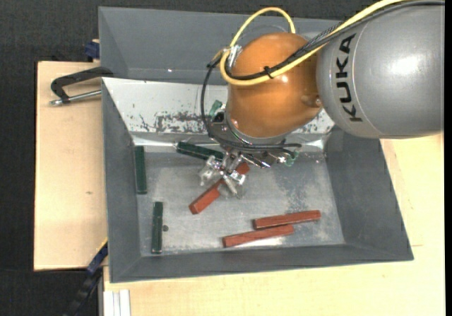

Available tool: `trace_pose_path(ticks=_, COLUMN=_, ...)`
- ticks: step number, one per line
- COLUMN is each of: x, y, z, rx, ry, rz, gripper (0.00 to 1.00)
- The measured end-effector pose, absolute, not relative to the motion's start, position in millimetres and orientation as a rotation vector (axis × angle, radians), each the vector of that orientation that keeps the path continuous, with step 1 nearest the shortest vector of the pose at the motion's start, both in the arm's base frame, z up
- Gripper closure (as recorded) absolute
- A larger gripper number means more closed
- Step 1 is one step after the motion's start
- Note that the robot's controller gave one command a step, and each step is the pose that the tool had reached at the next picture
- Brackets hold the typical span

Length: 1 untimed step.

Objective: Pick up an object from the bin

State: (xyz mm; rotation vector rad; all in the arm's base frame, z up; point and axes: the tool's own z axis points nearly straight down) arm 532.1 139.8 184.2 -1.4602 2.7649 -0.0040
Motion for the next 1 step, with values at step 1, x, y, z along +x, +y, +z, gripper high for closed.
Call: trace_pose_path(ticks=1, x=521.4, y=149.3, z=238.7, rx=-1.496, ry=2.756, rz=0.002, gripper=1.00)
